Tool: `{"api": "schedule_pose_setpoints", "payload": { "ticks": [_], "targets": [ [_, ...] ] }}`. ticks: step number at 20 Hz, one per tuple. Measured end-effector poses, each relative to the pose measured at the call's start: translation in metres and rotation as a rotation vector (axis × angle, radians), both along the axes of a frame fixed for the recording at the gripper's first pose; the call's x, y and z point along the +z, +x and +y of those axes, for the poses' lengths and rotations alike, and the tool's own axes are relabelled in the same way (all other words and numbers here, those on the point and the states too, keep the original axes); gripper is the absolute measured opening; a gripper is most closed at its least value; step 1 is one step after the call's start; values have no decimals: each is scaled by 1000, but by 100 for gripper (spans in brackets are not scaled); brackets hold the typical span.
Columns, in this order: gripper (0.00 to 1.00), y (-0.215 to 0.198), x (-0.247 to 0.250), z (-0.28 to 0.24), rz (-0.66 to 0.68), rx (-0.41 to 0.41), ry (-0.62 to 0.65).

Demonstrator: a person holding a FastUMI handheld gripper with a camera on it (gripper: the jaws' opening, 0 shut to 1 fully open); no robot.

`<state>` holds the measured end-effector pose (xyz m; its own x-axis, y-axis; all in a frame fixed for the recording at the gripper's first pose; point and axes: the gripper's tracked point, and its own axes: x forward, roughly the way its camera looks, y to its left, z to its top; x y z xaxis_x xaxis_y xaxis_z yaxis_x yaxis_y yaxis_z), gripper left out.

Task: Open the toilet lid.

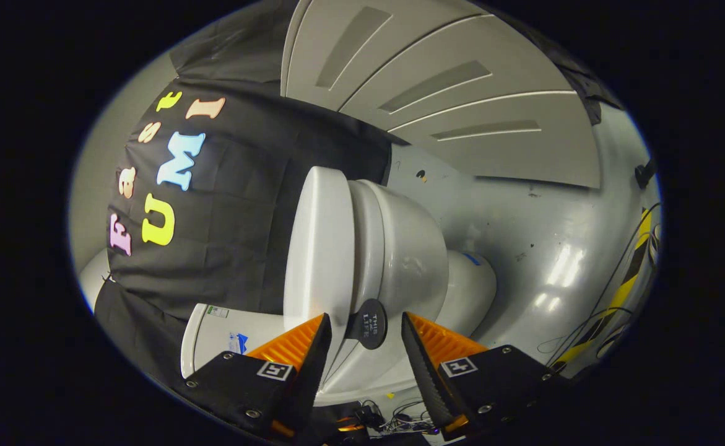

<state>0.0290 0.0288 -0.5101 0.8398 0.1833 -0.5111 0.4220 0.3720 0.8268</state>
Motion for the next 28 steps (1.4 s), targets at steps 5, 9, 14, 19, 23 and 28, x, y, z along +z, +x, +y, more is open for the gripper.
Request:
{"api": "schedule_pose_setpoints", "payload": {
  "ticks": [5, 9, 14, 19, 23, 28],
  "targets": [
    [52, 10, -4, -1, -42, -23, 58],
    [23, 11, -7, -1, -38, -27, 75],
    [1, 11, -1, 0, -53, -39, 62],
    [0, 8, 1, 3, -3, -20, 1],
    [0, 12, 25, 7, -11, 34, -126],
    [0, 15, 80, 19, -45, 111, -292]
  ]
}}
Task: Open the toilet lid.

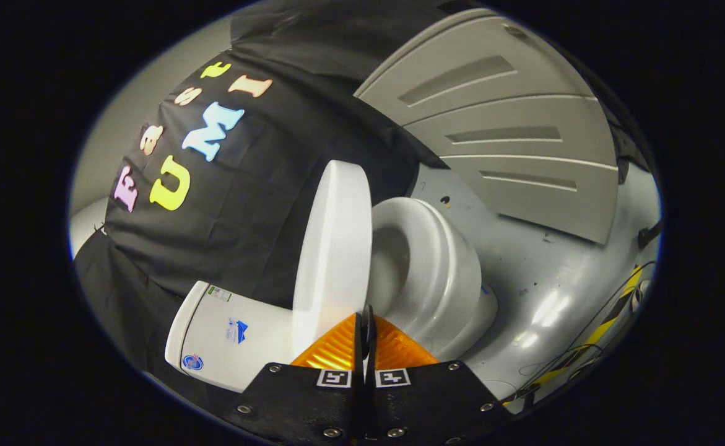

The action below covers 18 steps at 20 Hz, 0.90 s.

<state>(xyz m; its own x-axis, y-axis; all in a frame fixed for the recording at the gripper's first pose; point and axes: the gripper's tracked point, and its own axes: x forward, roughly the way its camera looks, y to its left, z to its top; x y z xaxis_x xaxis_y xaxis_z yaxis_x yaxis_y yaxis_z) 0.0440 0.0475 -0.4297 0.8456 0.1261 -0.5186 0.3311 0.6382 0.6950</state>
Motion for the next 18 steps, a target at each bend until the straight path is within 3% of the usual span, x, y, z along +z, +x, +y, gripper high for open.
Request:
{"api": "schedule_pose_setpoints", "payload": {
  "ticks": [4, 11, 18],
  "targets": [
    [0, 5, 42, 21, -13, 87, -157],
    [0, 11, 96, 59, -13, 164, -413],
    [0, 13, 120, 85, -45, 194, -550]
  ]
}}
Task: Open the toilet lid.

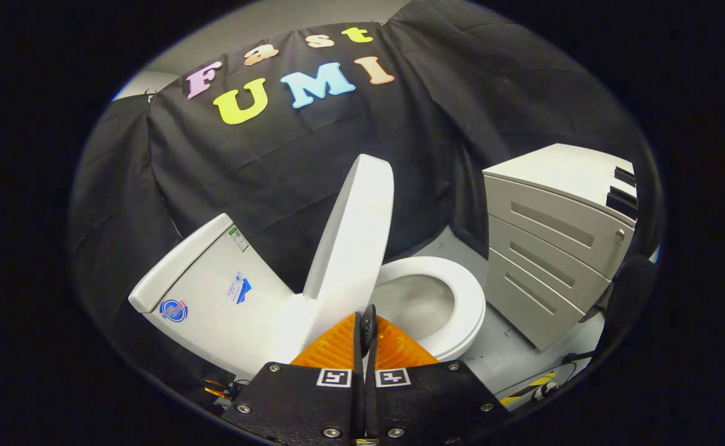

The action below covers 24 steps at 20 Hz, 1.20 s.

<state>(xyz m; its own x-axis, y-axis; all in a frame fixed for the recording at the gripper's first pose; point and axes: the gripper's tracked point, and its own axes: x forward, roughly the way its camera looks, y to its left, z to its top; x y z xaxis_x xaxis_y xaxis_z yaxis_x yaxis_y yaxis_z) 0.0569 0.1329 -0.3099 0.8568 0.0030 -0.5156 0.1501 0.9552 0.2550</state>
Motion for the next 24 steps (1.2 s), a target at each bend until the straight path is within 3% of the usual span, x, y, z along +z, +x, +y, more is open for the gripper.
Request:
{"api": "schedule_pose_setpoints", "payload": {
  "ticks": [14, 24],
  "targets": [
    [0, 4, 46, 73, -76, 89, -239],
    [0, 7, 67, 141, -131, 174, -323]
  ]
}}
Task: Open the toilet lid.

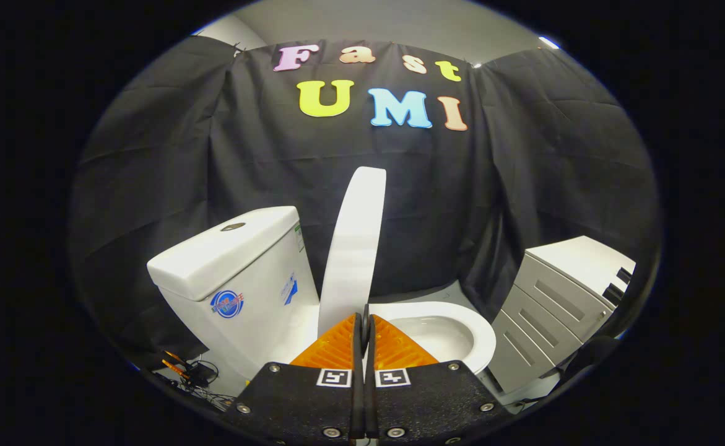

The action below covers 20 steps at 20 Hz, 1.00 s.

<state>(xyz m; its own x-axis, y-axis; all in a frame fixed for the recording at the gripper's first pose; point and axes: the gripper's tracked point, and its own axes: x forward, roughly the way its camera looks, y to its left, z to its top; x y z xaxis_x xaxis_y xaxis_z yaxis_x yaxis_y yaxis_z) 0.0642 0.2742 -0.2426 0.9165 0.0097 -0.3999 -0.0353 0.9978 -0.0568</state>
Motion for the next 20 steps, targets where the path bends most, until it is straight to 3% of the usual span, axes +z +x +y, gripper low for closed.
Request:
{"api": "schedule_pose_setpoints", "payload": {
  "ticks": [15, 20],
  "targets": [
    [0, 1, -2, 93, -36, 101, -63],
    [0, 3, -3, 111, -51, 140, -139]
  ]
}}
